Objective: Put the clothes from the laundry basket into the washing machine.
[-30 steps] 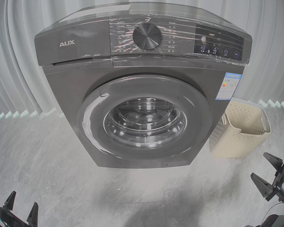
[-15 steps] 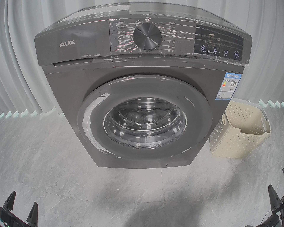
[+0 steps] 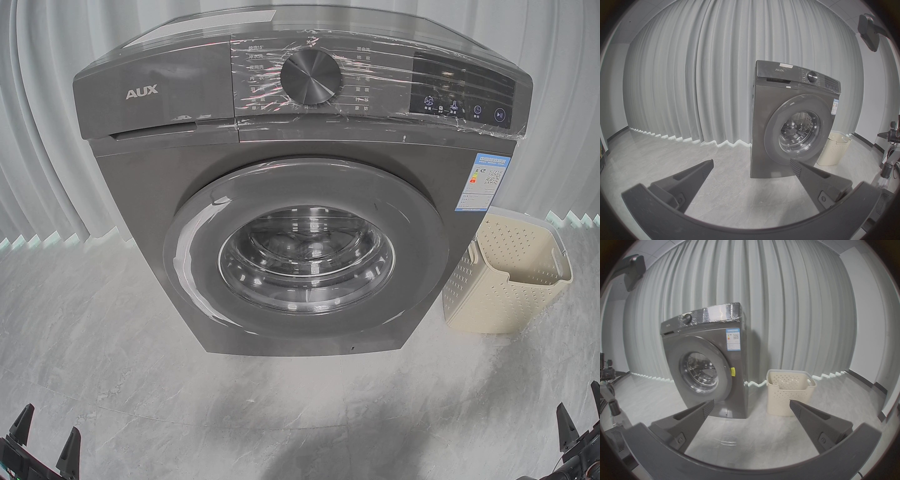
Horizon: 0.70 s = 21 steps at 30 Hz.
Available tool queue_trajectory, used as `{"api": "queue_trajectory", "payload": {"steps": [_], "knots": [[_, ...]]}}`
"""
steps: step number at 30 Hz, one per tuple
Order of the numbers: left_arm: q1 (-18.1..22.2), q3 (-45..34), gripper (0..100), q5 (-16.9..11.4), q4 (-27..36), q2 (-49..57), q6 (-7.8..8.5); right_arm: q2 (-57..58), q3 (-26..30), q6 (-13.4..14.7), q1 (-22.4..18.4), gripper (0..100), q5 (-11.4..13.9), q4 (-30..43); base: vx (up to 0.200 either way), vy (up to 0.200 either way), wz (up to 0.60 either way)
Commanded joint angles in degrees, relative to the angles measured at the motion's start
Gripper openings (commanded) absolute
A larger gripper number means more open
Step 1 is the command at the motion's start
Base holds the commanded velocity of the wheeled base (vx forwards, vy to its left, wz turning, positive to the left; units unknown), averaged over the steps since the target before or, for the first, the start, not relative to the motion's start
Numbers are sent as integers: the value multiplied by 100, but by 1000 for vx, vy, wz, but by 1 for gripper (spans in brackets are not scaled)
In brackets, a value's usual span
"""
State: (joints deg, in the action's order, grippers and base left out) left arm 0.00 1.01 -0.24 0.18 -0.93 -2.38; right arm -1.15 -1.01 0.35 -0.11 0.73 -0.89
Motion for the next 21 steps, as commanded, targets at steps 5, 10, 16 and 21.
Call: {"api": "queue_trajectory", "payload": {"steps": [5,10,16,21], "knots": [[0,-92,100,7,-1,84,-8,115,101,79,11,100,-135,89,0,0,0],[0,-92,100,-2,-1,84,9,115,101,88,2,100,-152,80,0,0,0],[0,-92,100,7,-1,84,9,115,101,0,-7,100,-126,89,0,0,0],[0,-92,100,-2,-1,84,9,115,101,9,-7,100,-126,89,0,0,0]]}}
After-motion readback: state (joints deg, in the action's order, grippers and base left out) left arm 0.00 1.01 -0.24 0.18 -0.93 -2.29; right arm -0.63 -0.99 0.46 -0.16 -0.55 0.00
